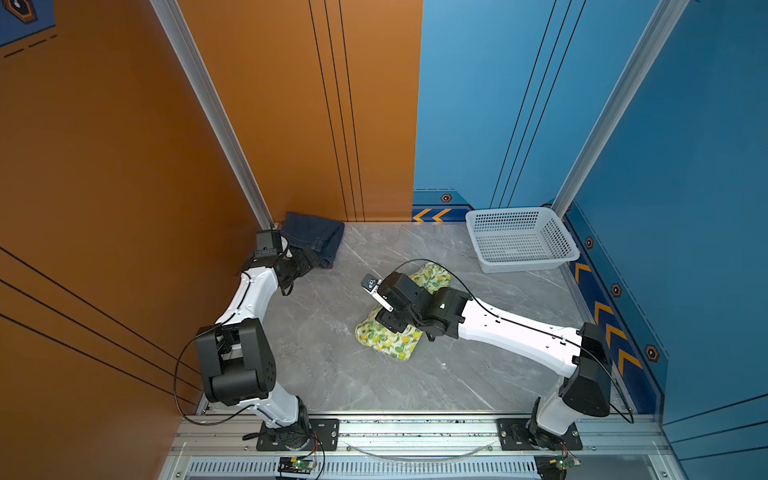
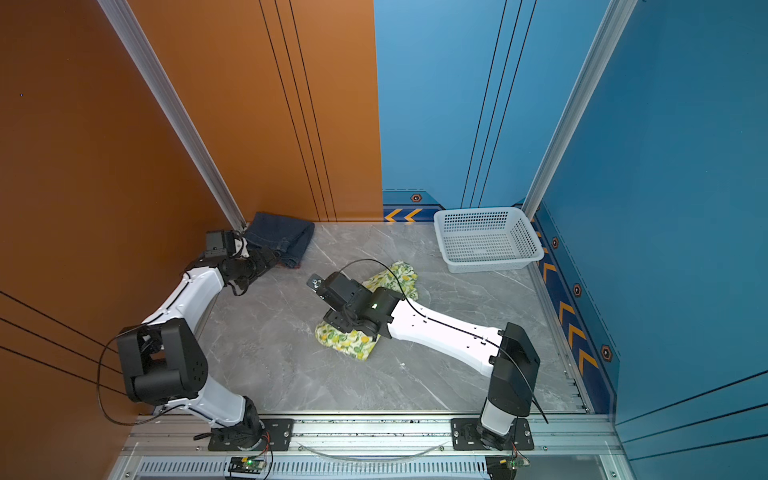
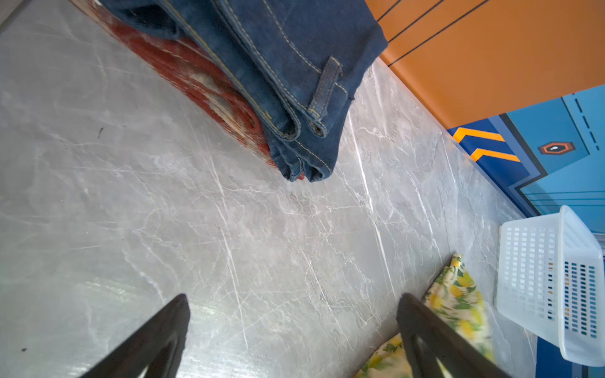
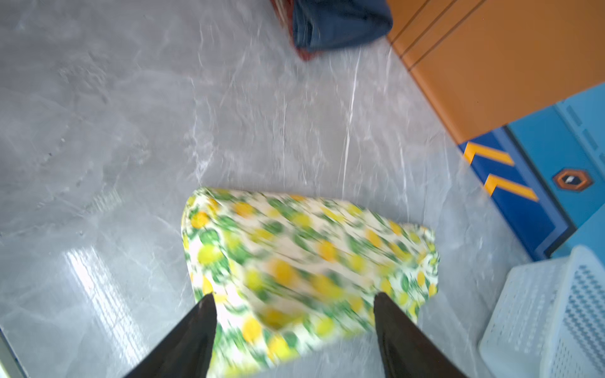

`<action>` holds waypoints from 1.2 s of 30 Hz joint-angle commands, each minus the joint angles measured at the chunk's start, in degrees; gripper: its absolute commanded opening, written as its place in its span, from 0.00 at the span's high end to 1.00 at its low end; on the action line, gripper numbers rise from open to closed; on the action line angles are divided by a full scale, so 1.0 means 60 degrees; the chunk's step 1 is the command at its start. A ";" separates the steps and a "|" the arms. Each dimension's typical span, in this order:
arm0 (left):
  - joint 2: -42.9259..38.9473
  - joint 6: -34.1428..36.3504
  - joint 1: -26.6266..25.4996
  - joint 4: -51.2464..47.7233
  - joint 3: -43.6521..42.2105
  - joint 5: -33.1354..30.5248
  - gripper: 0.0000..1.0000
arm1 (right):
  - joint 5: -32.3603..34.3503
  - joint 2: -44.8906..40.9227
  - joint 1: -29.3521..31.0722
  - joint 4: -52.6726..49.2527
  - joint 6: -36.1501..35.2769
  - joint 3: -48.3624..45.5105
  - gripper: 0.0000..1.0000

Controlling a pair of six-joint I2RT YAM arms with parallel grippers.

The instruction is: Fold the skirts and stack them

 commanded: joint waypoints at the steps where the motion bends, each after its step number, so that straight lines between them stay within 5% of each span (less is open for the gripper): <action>1: -0.0008 -0.0176 0.0007 -0.0122 0.0065 0.0140 0.00 | 0.0230 -0.1255 -0.0484 0.0051 0.0935 -0.0337 0.21; 12: -0.0164 0.0559 -0.1109 -0.0386 0.0129 -0.0542 0.01 | -0.0435 -0.2074 -0.2264 0.0935 0.3943 -0.3145 0.22; 19: -0.0628 0.2763 -0.4026 -0.1316 0.0459 -0.3335 0.06 | -0.1186 -0.4056 -0.4411 0.2371 0.5676 -0.5464 0.23; 24: -0.0241 0.3939 -0.7218 -0.3196 0.1218 -0.6397 0.10 | -0.1911 -0.5500 -0.5746 0.2573 0.6139 -0.6523 0.24; 29: -0.0155 0.3500 -0.9158 -0.3998 0.0694 -0.6805 0.13 | -0.2474 -0.6238 -0.6329 0.2487 0.6205 -0.7101 0.24; 32: -0.0174 0.3058 -0.9897 -0.4095 0.0169 -0.6763 0.27 | -0.2557 -0.6519 -0.6411 0.2428 0.6132 -0.7281 0.24; 36: -0.0068 0.2323 -1.0483 -0.4197 -0.0406 -0.6599 0.34 | -0.2635 -0.6649 -0.6454 0.2410 0.6102 -0.7447 0.24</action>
